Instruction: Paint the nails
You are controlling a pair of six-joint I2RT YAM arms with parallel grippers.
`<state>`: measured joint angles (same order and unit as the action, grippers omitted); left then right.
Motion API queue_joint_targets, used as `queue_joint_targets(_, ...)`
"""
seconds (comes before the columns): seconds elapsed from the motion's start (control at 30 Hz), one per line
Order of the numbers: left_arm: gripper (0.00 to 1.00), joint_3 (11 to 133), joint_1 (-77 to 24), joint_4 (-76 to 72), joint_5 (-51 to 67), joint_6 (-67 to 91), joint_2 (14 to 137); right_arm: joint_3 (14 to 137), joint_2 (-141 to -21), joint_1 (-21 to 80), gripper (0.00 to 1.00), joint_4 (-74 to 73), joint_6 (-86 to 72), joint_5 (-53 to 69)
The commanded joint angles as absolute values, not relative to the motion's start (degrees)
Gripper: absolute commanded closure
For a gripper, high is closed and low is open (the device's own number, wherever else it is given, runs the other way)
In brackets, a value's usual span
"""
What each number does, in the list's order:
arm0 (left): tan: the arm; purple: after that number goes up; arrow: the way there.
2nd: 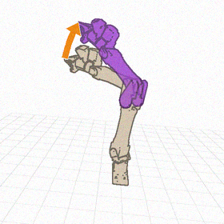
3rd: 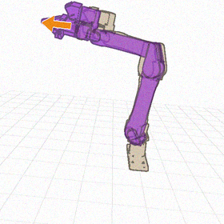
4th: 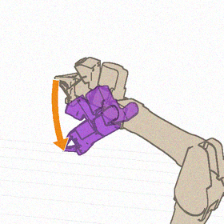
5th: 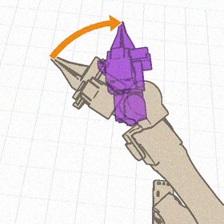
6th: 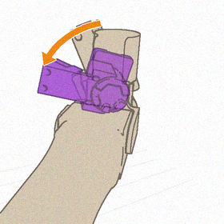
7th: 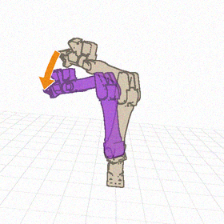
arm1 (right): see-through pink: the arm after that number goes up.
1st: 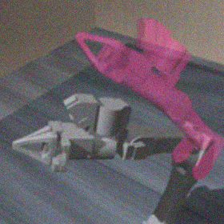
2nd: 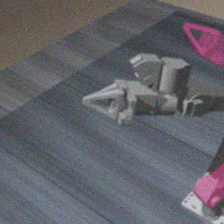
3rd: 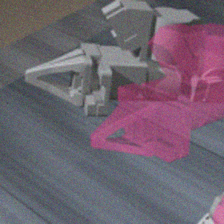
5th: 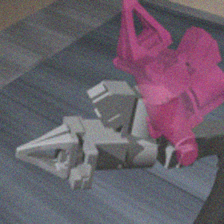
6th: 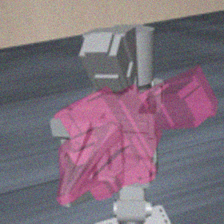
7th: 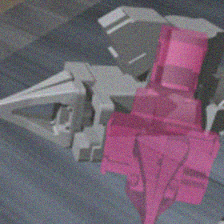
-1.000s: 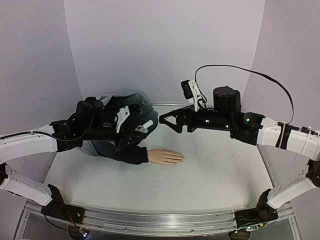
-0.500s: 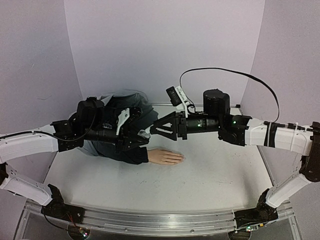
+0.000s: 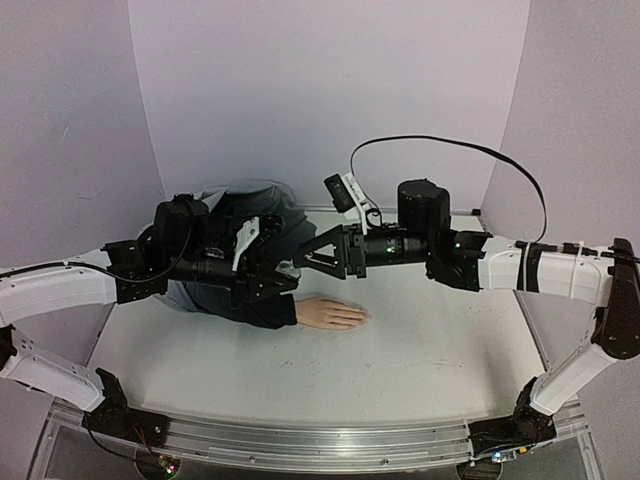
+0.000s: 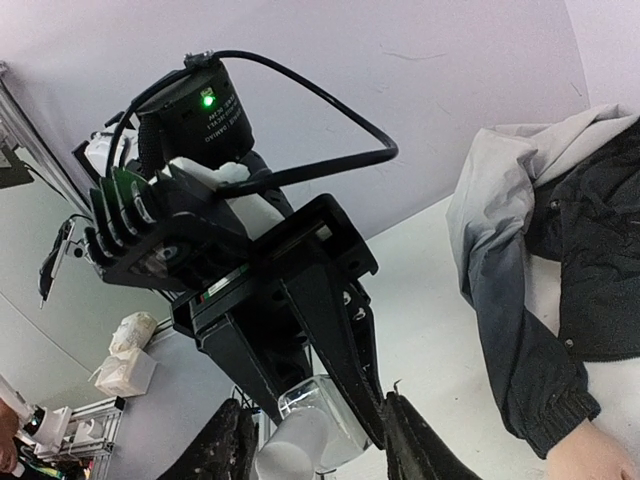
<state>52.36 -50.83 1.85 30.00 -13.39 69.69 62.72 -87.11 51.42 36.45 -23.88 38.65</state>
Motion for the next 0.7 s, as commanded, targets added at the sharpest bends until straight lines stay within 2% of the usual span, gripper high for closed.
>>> queue_joint_targets(0.0,1.00,55.1,-50.8,-1.8,31.2,-12.9,68.6,65.1,-86.8,51.5,0.53,41.4,-24.9,40.9)
queue_joint_targets(0.07,1.00,55.1,-50.8,-1.8,31.3,-12.9,68.7,65.1,-86.7,51.5,0.60,41.6,-25.2,40.8)
queue_joint_targets(0.2,1.00,55.1,-50.8,-1.8,31.3,-12.9,68.7,65.2,-87.0,51.5,0.80,41.9,-26.0,39.7)
queue_joint_targets(0.3,1.00,55.1,-50.8,-1.7,31.3,-12.8,68.8,65.9,-88.1,51.8,0.89,41.9,-26.3,40.7)
queue_joint_targets(0.37,1.00,55.1,-50.8,-1.8,31.0,-12.8,68.9,66.4,-88.8,52.2,1.00,41.9,-26.1,41.4)
queue_joint_targets(0.53,1.00,55.4,-50.7,-1.8,21.0,-11.2,68.4,67.4,-90.4,53.7,1.00,39.6,-23.8,38.3)
queue_joint_targets(0.67,1.00,55.1,-50.7,-1.7,8.7,-11.5,67.6,73.7,-95.0,55.6,1.00,28.1,-22.1,24.7)
